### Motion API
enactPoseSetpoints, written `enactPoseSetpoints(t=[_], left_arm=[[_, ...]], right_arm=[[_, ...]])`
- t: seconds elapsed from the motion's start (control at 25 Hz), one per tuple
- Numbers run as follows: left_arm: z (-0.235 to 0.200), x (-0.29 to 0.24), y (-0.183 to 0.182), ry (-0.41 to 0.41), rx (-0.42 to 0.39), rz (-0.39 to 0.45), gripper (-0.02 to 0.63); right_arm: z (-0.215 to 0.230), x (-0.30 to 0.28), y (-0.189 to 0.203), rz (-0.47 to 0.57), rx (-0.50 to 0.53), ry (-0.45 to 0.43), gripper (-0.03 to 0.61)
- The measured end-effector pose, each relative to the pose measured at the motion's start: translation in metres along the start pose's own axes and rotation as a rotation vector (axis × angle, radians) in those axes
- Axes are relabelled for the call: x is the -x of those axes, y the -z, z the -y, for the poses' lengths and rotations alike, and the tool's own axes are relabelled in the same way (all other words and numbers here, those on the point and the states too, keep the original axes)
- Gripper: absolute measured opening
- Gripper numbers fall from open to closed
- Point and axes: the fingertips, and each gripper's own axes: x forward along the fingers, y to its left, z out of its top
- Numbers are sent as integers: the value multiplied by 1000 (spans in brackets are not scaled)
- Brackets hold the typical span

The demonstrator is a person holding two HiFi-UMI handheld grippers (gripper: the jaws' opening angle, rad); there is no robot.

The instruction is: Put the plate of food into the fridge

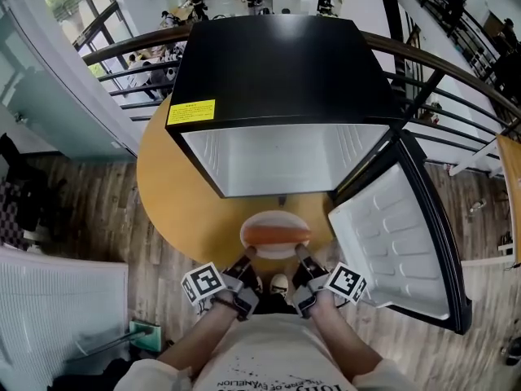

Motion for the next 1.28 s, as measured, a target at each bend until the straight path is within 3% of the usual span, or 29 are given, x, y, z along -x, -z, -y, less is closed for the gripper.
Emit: enactPoseSetpoints(t=[0.76, 1.28], left_arm=[[-19, -43, -45, 7, 14, -14, 32], [-45, -72, -67, -4, 50, 43, 32]], right_arm=[[15, -54, -20, 39, -22, 19, 35], [39, -90, -34, 75, -29, 40, 35]])
